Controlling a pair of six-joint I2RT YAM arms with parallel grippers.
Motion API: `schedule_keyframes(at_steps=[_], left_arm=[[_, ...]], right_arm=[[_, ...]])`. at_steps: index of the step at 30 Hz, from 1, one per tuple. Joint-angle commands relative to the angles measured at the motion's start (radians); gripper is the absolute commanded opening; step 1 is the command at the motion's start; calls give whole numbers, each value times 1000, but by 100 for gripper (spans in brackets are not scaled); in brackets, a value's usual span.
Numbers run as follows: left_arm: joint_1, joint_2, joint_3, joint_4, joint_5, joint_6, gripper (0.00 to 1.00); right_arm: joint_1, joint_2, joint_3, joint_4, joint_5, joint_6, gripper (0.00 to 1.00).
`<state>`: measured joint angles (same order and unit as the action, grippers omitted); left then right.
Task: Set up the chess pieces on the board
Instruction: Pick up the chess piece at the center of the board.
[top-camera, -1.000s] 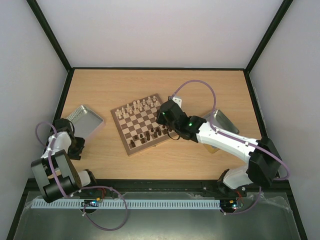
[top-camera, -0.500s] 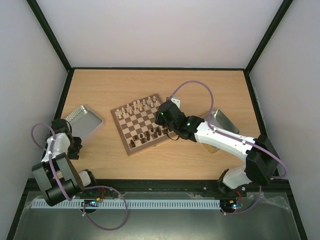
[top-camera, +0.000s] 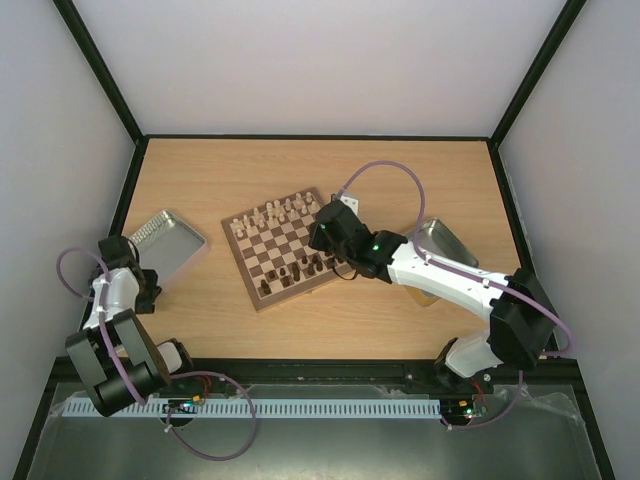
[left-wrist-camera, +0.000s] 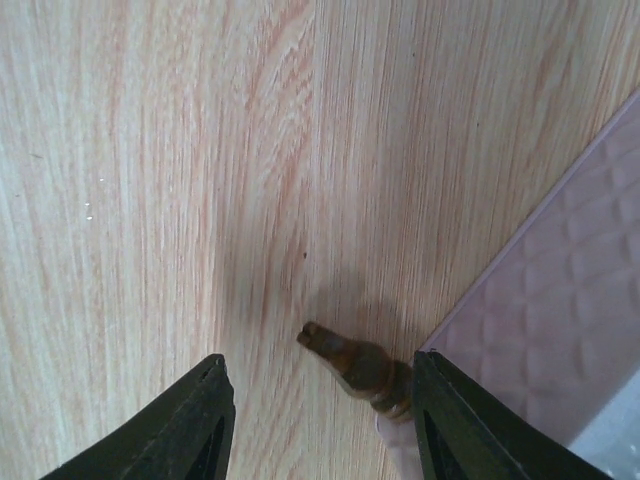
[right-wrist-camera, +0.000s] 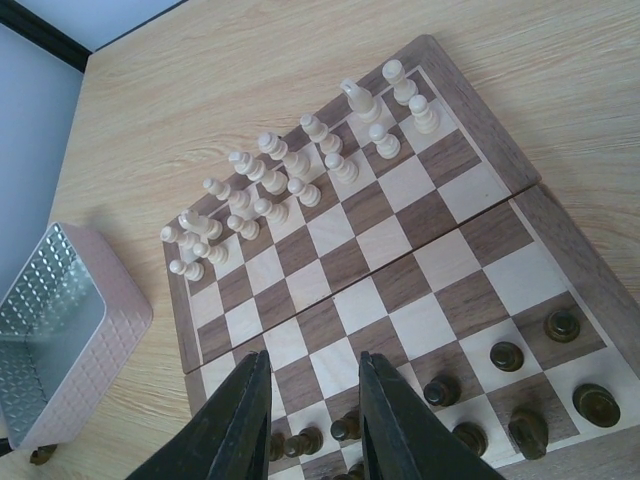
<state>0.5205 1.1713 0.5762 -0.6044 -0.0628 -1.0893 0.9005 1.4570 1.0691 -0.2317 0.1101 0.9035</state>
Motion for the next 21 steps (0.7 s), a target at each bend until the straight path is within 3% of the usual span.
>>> schedule_keyframes(at_steps=[1, 8, 21], left_arm=[[12, 46, -25, 54, 22, -14, 50], [13, 107, -29, 72, 48, -1, 43], [13, 108, -63, 39, 153, 91, 18]], right_arm=[[-4, 13, 31, -18, 12, -12, 24], [-4, 13, 28, -20, 12, -14, 24], [-4, 12, 26, 6, 9, -17, 24]])
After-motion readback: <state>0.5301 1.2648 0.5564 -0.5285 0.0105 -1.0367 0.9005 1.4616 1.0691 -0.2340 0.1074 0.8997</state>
